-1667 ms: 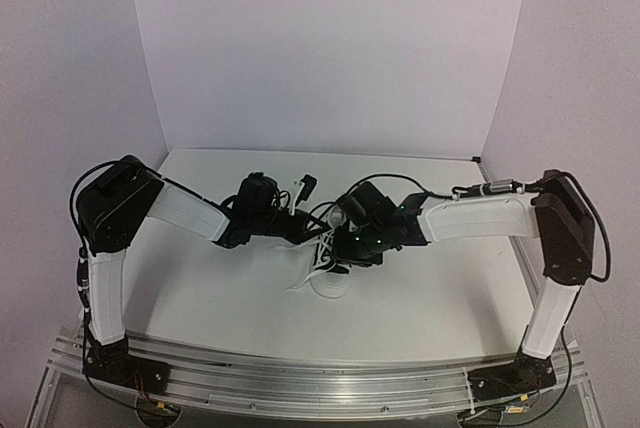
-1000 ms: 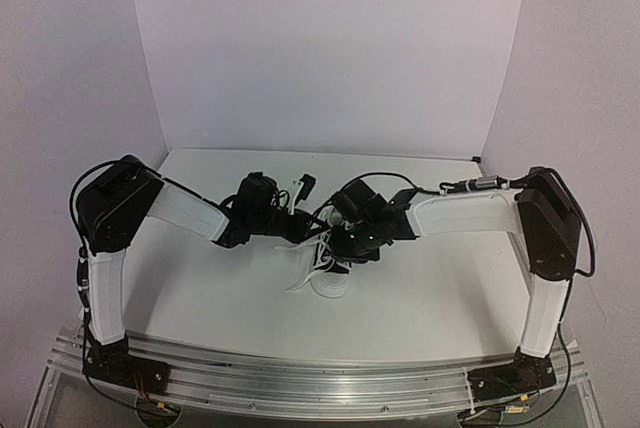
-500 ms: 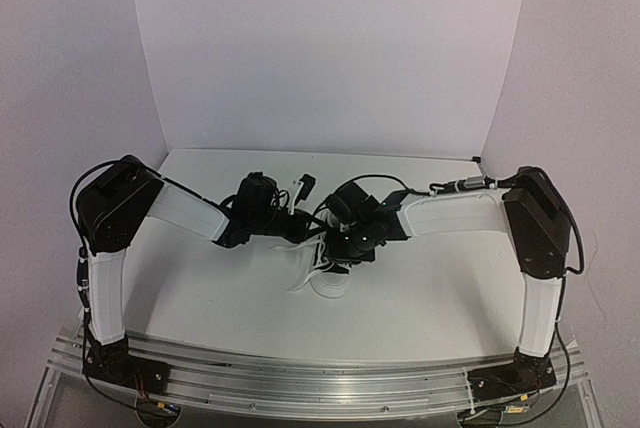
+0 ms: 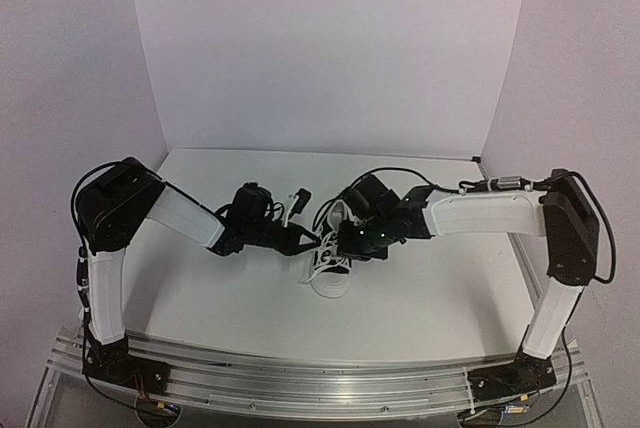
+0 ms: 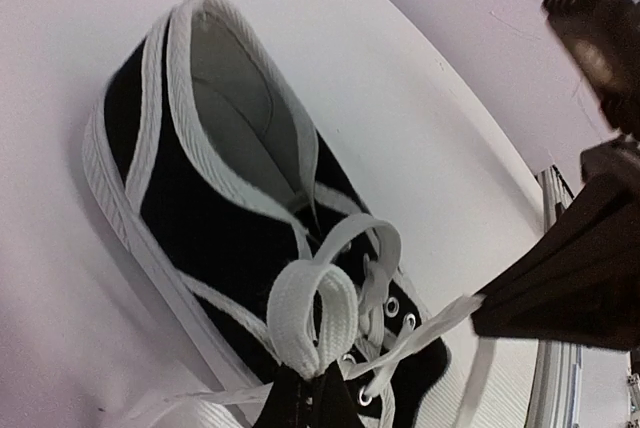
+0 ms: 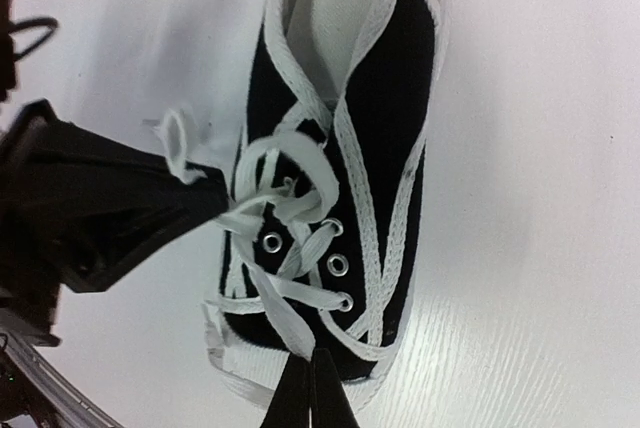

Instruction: Tie the shoes

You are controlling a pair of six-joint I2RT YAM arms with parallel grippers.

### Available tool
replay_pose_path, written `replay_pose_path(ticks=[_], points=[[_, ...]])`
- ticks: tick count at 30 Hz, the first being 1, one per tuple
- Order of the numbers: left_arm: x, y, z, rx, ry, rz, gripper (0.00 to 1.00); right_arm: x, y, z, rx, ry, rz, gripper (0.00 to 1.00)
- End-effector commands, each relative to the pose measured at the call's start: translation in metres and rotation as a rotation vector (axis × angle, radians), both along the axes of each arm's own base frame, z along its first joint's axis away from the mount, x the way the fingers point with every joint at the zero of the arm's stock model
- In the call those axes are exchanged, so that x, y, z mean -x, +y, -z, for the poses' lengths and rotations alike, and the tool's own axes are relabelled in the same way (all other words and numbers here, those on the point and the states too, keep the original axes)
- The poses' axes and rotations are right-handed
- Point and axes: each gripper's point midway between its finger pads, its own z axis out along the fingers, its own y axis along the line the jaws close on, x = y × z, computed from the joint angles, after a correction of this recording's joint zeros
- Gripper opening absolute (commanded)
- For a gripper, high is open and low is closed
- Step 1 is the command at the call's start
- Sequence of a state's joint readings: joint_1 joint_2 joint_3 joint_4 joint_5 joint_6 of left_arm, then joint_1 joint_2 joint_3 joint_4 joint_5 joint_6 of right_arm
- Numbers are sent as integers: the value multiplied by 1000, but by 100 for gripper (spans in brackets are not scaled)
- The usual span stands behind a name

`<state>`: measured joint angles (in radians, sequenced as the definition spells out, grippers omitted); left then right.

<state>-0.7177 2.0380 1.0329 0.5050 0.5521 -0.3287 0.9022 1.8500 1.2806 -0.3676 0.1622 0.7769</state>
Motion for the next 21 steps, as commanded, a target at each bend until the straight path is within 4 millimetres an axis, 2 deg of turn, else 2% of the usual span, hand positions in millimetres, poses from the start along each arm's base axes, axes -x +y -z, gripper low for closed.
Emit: replay_pose_path(ticks=[1, 6, 10, 13, 17, 21], points=[[11, 1, -18, 75, -53, 75, 0, -2, -6, -22, -75, 3, 42, 0], [18, -4, -25, 116, -120, 147, 0, -14, -17, -20, -116, 35, 82, 0], [22, -2, -19, 120, -104, 176, 4, -16, -6, -25, -129, 26, 19, 0], [21, 3, -13, 110, -62, 159, 10, -16, 2, -19, -138, 47, -9, 0], [17, 12, -7, 81, 6, 120, 32, -16, 6, -13, -142, 60, -23, 0], [17, 22, -9, 68, 31, 114, 43, -16, 11, -12, -149, 67, -40, 0]])
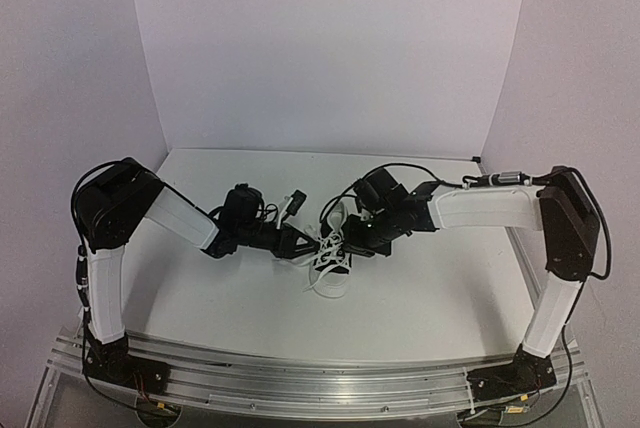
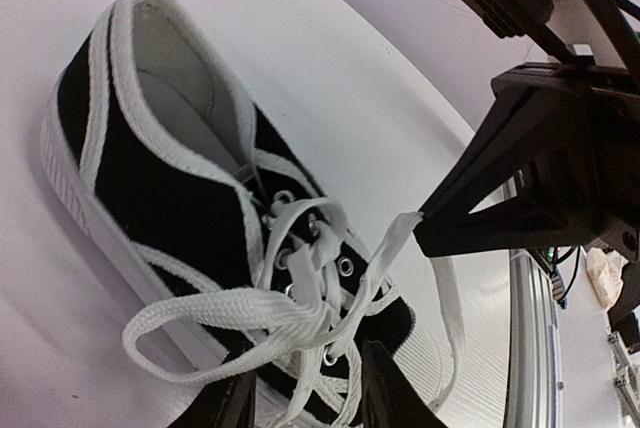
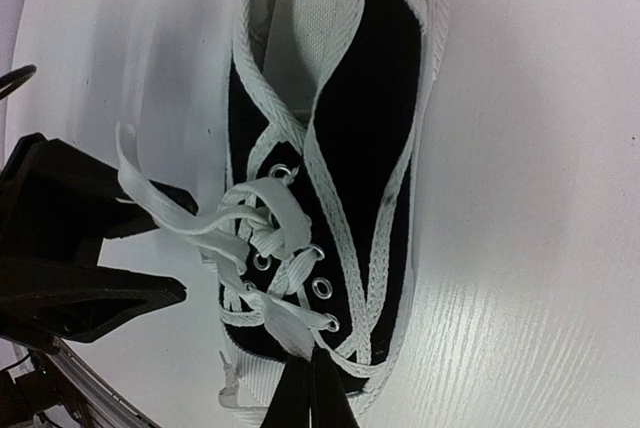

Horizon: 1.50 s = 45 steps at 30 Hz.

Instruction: Tie the shoes

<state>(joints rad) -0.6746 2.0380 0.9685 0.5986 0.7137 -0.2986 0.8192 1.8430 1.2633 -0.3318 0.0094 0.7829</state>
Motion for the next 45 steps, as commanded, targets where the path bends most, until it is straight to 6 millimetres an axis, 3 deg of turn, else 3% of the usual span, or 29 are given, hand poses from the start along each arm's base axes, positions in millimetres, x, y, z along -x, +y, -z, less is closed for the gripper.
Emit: replay_pose_path(ticks=[1, 8, 10, 13, 18, 22, 25, 32, 41, 45], points=[[4, 13, -8, -8, 46, 14, 46, -6, 18, -11, -46, -20, -46, 0], [22, 38, -13, -50, 39, 147, 61, -7, 18, -11, -43, -21, -44, 0], [30, 41, -20, -36, -10, 218, 64, -7, 18, -11, -44, -21, -46, 0], [33, 36, -45, 16, -184, 350, 60, -7, 20, -12, -44, -25, -56, 0], [-32, 6, -72, 29, -341, 276, 43, -8, 18, -13, -43, -32, -52, 0], [-69, -13, -56, -18, -387, 244, 35, -10, 18, -14, -42, -39, -46, 0], [-75, -23, -38, -69, -446, 283, 34, -11, 18, -14, -39, -46, -45, 0], [-57, -28, -14, -109, -561, 421, 35, -14, 24, -13, -48, -47, -55, 0], [-35, -28, -11, -85, -546, 491, 31, -19, 27, -10, -47, -49, -47, 0], [-23, -27, -24, -32, -534, 527, 35, -22, 24, -3, -40, -31, -17, 0]])
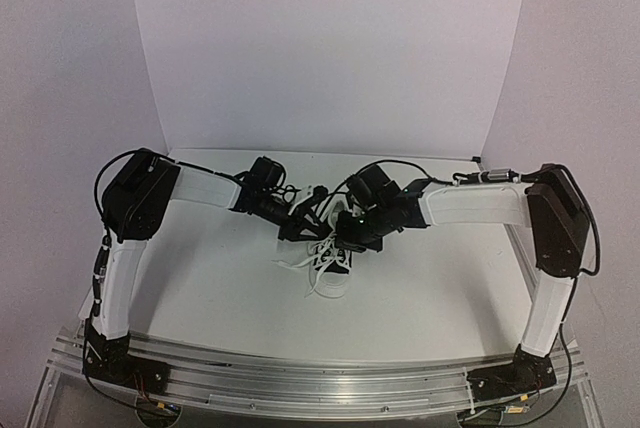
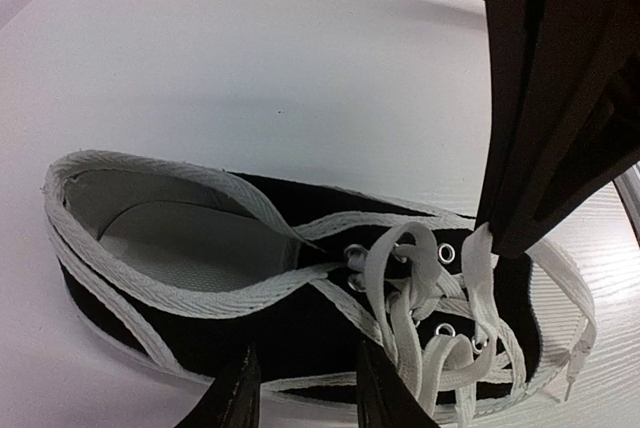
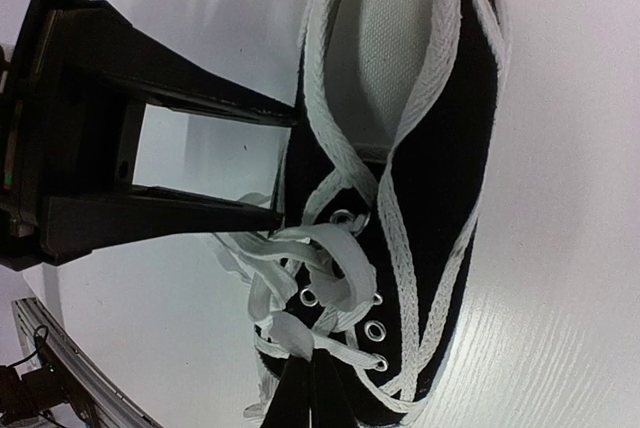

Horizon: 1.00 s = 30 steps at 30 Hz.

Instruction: Tie the shoes

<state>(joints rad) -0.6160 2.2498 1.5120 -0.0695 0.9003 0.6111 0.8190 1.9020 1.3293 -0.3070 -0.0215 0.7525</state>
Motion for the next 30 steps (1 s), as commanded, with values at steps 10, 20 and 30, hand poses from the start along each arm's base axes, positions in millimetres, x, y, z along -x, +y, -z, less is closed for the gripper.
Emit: replay_pose_path(ticks=[10, 20, 30], points=[[30, -12, -29, 86, 17, 116, 41, -20, 0, 12, -12, 28, 79, 0], [23, -22, -37, 110, 129, 79, 42, -24, -6, 5, -27, 12, 91, 0], [12, -27, -23, 58, 181, 39, 20, -28, 6, 9, -51, 25, 63, 0]])
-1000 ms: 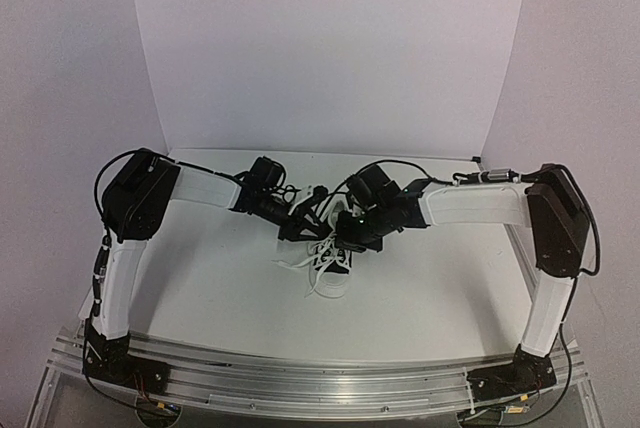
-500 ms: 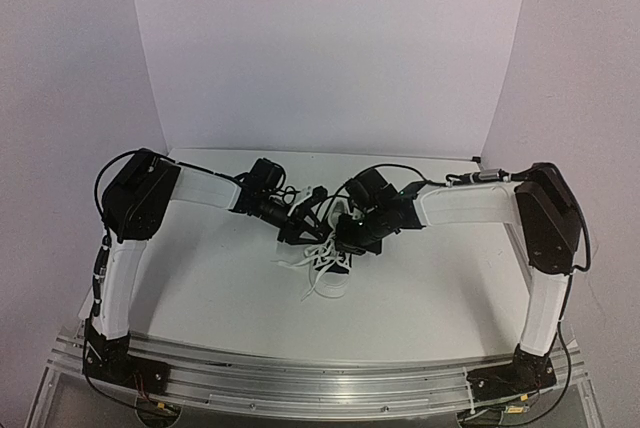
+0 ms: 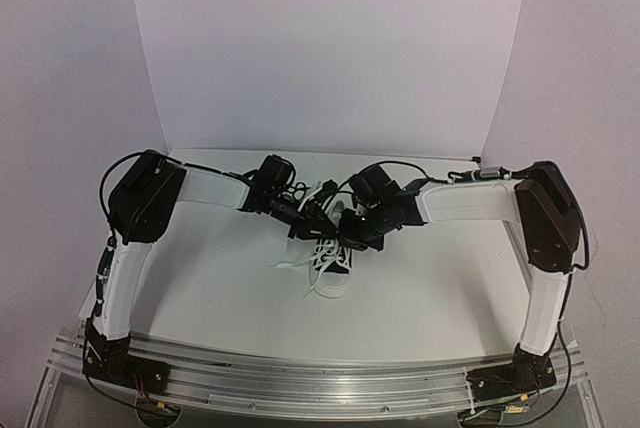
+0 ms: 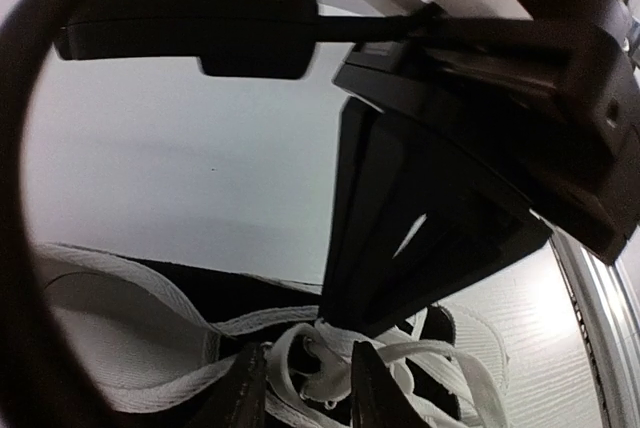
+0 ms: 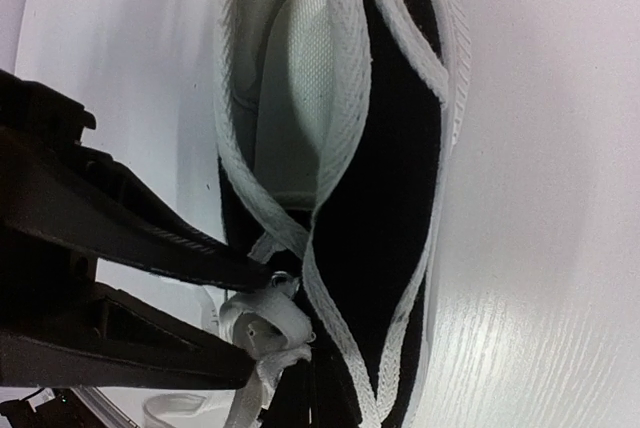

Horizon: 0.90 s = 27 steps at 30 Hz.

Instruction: Tie the shoes

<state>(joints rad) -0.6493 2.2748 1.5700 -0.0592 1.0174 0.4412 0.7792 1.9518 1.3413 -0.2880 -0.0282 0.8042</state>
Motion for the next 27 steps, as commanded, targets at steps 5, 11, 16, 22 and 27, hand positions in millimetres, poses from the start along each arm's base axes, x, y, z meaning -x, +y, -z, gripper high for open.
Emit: replay_pose_path(ticks=[5, 11, 16, 22, 27], points=[[-14, 0, -4, -51, 13, -37, 16, -8, 13, -10, -47, -26, -28, 0], [-16, 8, 2, -97, -28, -62, 23, -8, 14, -13, -51, -32, -36, 0], [-9, 6, 11, -120, -25, -51, 18, -11, 18, -16, -60, -38, -40, 0], [-12, 3, -3, -114, -28, -57, 0, -13, 24, -14, -74, -28, -43, 0], [-13, 1, -27, -85, -23, -66, 0, -13, 25, -12, -83, -21, -32, 0]])
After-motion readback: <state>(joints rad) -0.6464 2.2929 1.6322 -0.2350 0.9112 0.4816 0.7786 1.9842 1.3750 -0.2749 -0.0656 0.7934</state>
